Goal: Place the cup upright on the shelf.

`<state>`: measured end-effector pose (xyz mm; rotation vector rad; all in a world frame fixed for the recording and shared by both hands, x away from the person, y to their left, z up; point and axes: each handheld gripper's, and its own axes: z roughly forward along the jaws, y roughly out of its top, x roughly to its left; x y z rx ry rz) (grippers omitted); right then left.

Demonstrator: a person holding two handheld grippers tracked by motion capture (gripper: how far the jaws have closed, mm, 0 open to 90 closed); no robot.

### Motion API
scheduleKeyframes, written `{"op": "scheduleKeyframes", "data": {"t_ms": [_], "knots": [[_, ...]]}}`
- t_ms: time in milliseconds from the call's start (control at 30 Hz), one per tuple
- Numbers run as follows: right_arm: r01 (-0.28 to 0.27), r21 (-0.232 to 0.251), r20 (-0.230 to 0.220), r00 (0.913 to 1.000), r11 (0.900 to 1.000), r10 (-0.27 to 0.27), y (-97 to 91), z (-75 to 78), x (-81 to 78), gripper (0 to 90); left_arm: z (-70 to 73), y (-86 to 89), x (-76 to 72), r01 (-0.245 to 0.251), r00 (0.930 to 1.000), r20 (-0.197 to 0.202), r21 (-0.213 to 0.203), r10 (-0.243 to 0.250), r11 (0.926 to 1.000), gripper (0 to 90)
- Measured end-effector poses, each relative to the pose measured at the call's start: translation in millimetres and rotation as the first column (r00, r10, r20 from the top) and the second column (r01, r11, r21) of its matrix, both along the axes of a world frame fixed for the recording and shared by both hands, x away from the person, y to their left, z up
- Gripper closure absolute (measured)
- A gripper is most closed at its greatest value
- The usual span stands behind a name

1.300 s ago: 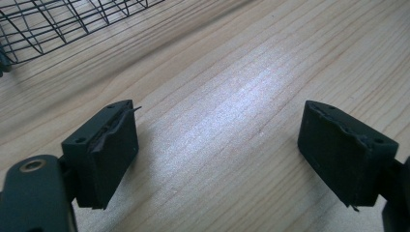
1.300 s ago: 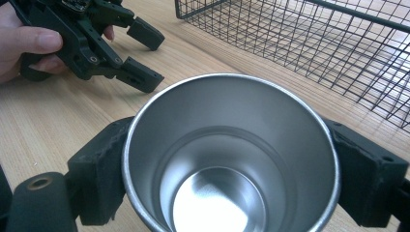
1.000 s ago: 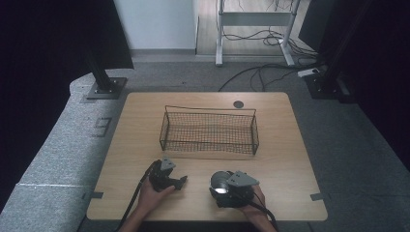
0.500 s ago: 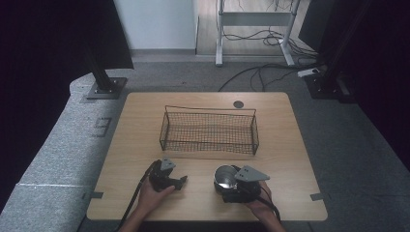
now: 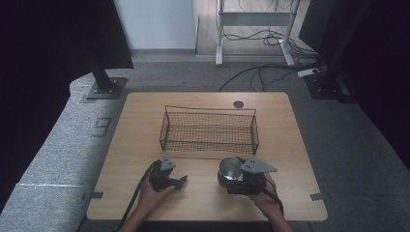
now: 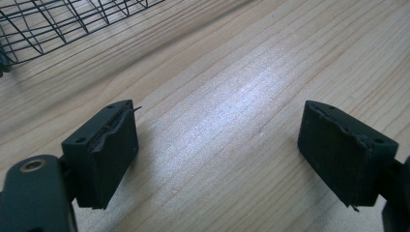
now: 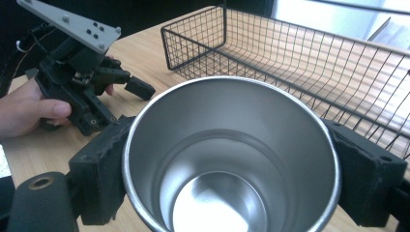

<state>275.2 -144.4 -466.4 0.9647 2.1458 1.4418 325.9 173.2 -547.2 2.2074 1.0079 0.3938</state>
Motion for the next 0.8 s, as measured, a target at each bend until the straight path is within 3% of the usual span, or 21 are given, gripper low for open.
{"op": "scheduleKeyframes", "data": {"t_ms": [800], "knots": [[0.027,0.020,0.026,0.9993,0.9994,-0.027,-3.2,33.2,20.5,13.3,0.0,0.0,0.0,0.000,1.0000,0.000,0.000,0.000,1.0000,14.2]]}}
